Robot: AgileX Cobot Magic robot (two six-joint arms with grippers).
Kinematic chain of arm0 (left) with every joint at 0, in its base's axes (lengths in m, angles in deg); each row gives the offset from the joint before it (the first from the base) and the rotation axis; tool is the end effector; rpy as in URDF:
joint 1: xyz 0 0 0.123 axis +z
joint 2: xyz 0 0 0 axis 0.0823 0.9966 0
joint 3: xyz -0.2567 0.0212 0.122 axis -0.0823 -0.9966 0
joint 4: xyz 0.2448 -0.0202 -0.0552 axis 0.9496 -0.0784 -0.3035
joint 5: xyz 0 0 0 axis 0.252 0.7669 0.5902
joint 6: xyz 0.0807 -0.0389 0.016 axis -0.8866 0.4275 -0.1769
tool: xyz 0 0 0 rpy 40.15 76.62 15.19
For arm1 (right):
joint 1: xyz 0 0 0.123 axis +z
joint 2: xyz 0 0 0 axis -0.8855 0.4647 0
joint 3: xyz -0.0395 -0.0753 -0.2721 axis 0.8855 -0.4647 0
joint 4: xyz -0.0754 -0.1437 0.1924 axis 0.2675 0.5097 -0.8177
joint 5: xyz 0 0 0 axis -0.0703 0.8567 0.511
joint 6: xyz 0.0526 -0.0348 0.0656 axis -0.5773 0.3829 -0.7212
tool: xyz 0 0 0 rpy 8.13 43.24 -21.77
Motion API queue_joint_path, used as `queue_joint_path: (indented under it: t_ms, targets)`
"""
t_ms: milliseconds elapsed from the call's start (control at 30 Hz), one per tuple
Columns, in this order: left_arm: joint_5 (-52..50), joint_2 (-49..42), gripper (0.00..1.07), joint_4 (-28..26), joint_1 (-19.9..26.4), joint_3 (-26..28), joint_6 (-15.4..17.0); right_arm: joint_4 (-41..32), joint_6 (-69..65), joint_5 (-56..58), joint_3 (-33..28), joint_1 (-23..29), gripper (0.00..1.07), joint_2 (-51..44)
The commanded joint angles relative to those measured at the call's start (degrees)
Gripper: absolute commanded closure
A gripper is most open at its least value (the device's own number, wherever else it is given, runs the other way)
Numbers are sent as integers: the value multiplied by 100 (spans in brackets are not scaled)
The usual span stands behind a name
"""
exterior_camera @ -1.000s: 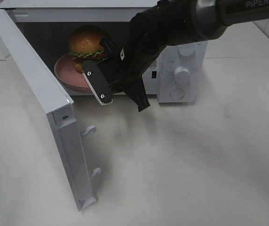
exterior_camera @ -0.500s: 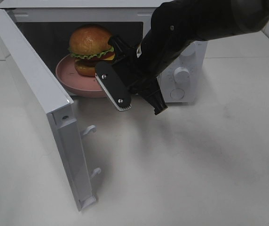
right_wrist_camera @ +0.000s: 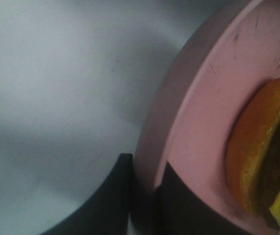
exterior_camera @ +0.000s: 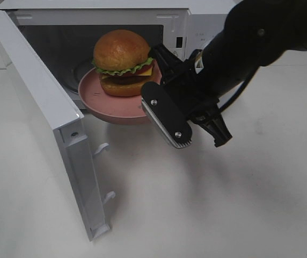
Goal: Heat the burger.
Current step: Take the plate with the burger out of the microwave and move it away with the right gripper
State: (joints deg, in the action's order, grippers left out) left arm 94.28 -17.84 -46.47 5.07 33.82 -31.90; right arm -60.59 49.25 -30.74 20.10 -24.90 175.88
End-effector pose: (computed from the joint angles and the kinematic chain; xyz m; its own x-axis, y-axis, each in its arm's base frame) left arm -0.0052 -0.0113 0.2800 -0.4279 -0.0095 -0.9038 0.1020 0.9930 -0.0588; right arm 0.2784 0.2115 0.2210 0.6026 -0.7980 0.0106 -0.6144 -0.4724 -0.6320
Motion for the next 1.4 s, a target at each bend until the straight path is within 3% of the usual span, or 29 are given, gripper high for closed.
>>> queue_joint_path:
  t_ms: [33, 667, 1267, 1400]
  targets:
    - [-17, -120, 3, -29, 6, -34, 6, 17, -17, -338, -441, -29, 107, -590]
    - [-17, -120, 3, -29, 6, -34, 6, 23, -315, 40, -2160, -6, 107, -2813]
    - [-17, -120, 3, -29, 6, -34, 6, 63, -682, 985, -2842, -6, 107, -4687]
    - [-17, -120, 3, -29, 6, -34, 6, 395, -1054, 1421, -2865, -6, 107, -5042]
